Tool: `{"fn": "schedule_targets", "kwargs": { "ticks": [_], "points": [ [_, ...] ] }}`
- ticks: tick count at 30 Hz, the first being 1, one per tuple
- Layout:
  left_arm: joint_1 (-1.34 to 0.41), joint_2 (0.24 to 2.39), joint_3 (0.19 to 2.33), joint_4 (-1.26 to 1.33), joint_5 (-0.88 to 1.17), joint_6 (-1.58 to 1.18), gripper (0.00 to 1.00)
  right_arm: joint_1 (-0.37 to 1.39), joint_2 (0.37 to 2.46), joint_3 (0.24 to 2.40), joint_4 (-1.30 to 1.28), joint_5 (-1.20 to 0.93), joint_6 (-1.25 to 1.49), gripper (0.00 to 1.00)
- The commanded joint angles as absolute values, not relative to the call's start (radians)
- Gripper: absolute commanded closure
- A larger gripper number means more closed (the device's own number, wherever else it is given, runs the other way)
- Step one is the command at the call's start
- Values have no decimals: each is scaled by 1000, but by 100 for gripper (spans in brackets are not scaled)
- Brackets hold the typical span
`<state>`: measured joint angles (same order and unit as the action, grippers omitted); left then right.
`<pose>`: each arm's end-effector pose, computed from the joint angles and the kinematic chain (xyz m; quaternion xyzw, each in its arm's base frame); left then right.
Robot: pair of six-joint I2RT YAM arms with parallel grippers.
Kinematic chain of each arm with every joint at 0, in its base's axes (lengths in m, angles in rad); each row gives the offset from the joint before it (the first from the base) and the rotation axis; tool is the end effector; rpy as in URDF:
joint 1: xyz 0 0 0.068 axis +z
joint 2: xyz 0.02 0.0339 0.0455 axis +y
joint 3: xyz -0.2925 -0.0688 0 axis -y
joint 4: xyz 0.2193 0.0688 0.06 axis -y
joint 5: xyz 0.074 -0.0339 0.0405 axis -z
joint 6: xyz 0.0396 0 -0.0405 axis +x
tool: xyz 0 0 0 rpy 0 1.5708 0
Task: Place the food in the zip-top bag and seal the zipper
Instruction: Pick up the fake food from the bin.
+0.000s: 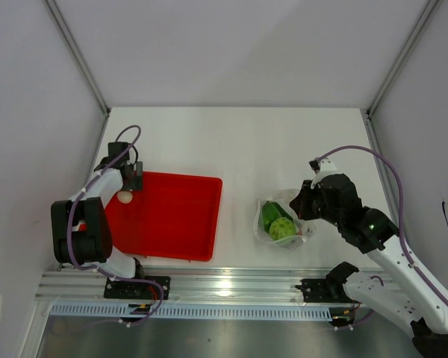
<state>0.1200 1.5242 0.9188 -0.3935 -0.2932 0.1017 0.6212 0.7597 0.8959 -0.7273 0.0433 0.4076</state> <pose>0.2780 0.0451 0.2361 -0.0499 0.9487 0.1702 0.2618 0.0915 0.0634 0.3409 -0.0839 0.8783 0.2148 0.4189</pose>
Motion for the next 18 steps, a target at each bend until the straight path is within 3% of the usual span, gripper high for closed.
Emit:
{"fn": "schedule_targets", "kwargs": {
  "ticks": [1, 18],
  "points": [
    [126, 1529, 939, -463, -308, 46, 13, 617, 747, 913, -687, 34, 400, 100],
    [123, 1594, 931, -399, -250, 83, 24, 615, 744, 908, -684, 35, 403, 100]
  ]
}}
